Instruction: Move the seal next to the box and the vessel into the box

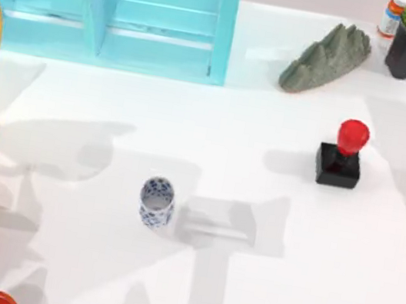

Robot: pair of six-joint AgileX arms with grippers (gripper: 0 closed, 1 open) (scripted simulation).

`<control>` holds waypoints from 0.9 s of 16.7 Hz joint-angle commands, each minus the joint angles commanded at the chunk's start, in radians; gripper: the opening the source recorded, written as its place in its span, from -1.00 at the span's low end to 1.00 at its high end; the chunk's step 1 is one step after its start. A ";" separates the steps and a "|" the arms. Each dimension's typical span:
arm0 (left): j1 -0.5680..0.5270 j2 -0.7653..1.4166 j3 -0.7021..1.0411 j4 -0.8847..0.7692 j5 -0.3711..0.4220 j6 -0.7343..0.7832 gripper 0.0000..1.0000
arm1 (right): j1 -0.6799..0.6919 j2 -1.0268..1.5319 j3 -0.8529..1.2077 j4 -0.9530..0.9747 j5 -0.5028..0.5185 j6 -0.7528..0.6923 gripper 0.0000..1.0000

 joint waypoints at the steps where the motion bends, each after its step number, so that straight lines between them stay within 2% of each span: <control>1: 0.000 0.000 0.000 0.000 0.000 0.000 1.00 | 0.016 0.097 0.094 -0.059 0.000 0.014 1.00; 8: 0.000 0.000 0.000 0.000 0.000 0.000 1.00 | 0.116 0.638 0.619 -0.383 -0.002 0.092 1.00; 11: 0.000 0.000 0.000 0.000 0.000 0.000 1.00 | 0.137 0.751 0.729 -0.445 -0.002 0.106 1.00; 15: 0.000 0.000 0.000 0.000 0.000 0.000 1.00 | 0.141 0.774 0.751 -0.457 -0.003 0.109 1.00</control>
